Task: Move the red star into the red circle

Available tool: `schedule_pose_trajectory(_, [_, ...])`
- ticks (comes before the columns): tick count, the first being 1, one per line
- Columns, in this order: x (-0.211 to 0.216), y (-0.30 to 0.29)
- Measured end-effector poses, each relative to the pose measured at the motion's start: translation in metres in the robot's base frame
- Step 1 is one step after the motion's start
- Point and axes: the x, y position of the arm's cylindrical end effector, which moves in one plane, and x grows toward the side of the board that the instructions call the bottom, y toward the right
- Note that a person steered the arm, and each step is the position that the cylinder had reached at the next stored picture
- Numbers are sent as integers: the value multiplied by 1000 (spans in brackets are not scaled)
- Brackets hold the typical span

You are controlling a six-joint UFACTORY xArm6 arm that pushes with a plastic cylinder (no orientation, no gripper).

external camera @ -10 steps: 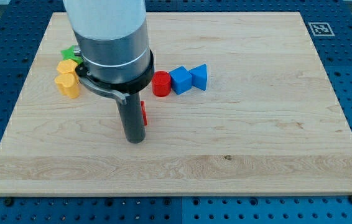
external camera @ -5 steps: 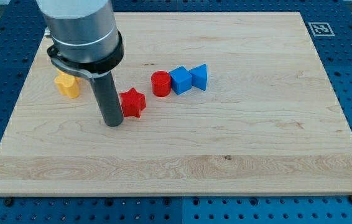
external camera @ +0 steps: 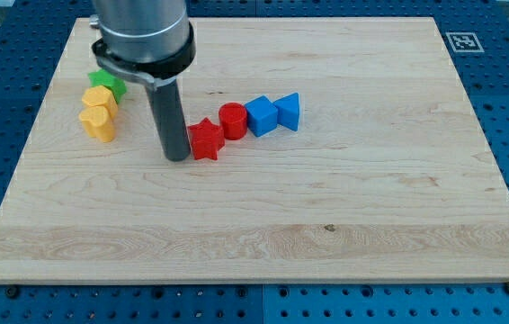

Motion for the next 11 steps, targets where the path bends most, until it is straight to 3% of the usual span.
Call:
schedule_pose_trajectory(1, [30, 22])
schedule_pose_trajectory(2, [33, 67])
schedule_pose_trajectory(3, [12, 74])
schedule_pose_trajectory(5, [10, 55])
schedule_pose_trajectory(6, [-12, 54])
schedule_pose_trajectory(9, [6, 17])
schedule_pose_trajectory(11, [-17, 19])
